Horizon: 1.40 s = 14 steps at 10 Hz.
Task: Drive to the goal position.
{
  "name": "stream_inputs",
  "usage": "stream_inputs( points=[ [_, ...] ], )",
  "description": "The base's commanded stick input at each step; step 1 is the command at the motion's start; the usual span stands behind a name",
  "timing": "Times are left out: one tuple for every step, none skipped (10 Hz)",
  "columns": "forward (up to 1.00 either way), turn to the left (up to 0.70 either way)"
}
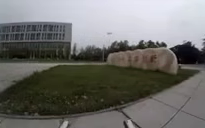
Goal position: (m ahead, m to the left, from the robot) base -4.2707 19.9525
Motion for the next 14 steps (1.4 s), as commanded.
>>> stream_inputs(
  points=[
    [0.00,0.70],
    [0.00,0.70],
    [0.00,0.70],
    [0.00,0.70],
    [0.00,0.70],
    [0.00,0.70],
    [0.00,0.70],
    [0.00,0.70],
    [0.00,0.70],
    [0.00,0.70],
    [0.00,0.70],
    [0.00,0.70],
    [0.00,0.70],
    [0.00,0.70]
  ],
)
